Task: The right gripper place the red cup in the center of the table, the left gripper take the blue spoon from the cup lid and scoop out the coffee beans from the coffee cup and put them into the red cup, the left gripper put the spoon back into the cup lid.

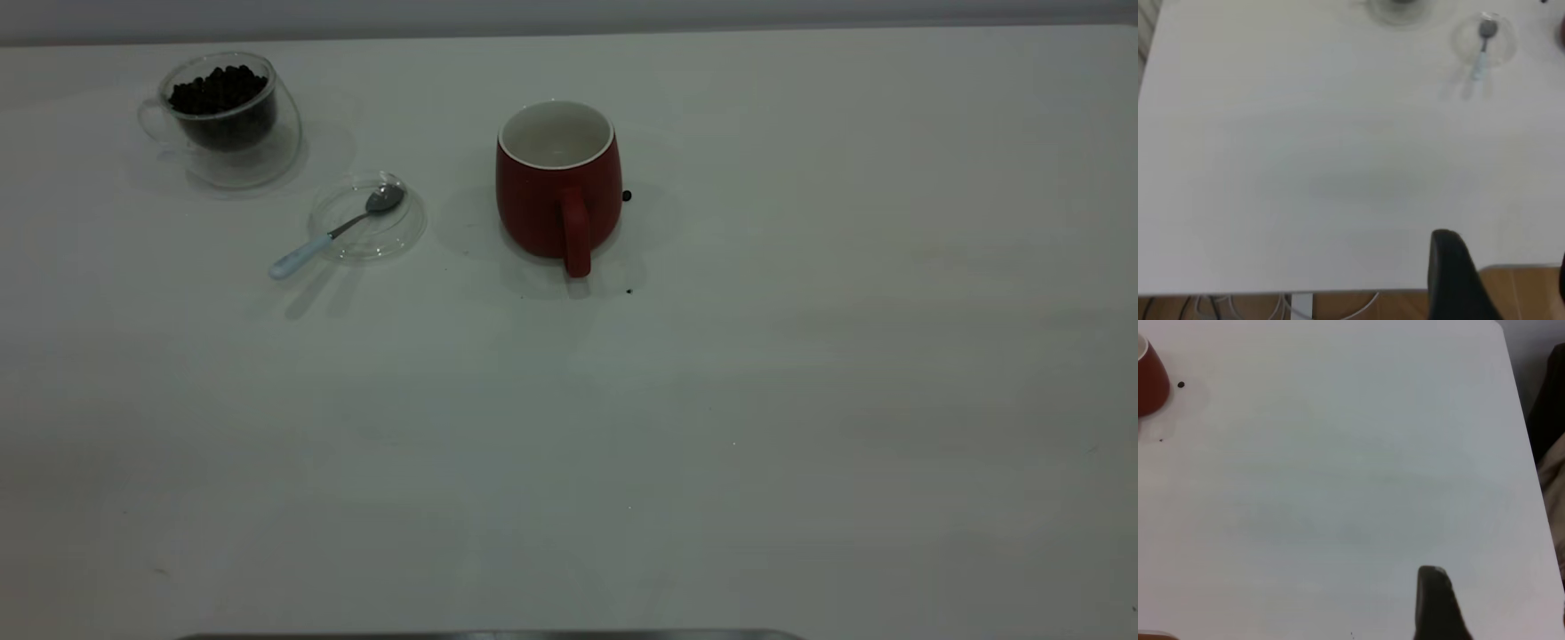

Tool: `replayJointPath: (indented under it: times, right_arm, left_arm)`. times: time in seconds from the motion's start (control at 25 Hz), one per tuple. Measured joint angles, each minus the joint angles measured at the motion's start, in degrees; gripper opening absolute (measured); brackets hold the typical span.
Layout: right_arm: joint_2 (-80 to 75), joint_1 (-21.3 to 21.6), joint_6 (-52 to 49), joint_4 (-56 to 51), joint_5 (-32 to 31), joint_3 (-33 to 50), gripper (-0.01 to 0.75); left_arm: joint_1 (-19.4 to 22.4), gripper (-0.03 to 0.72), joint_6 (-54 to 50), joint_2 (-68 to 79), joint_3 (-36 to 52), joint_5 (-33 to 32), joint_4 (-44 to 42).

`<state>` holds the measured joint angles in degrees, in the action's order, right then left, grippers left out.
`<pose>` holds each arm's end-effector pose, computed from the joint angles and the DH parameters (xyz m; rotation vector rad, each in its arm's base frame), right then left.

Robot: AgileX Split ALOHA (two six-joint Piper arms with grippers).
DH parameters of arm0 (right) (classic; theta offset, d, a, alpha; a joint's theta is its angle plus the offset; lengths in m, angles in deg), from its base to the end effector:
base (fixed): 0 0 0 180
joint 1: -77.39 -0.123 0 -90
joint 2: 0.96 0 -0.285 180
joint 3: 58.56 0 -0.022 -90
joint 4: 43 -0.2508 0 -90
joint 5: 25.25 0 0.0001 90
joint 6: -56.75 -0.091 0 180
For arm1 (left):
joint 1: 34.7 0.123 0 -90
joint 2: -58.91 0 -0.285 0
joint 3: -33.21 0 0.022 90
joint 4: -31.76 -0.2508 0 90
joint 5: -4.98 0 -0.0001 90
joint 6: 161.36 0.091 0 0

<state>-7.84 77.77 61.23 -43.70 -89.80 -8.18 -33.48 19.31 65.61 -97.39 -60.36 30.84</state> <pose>-0.0066 0.0010 0.2632 -0.0770 2.1247 -0.0353 -0.0096 0.0011 0.2669 -0.0117 2.1196 0.0390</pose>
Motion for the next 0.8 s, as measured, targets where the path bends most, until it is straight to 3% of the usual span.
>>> replayJointPath:
  times: [0.2, 0.8]
  right_arm:
    - [0.05, 0.0, 0.0, -0.02, 0.0, 0.0, 0.479]
    - [0.05, 0.0, 0.0, -0.02, 0.0, 0.0, 0.479]
  left_arm:
    - [6.23, 0.437, 0.0, 0.0, 0.0, 0.0, 0.0]
    - [6.29, 0.437, 0.0, 0.0, 0.0, 0.05, 0.0]
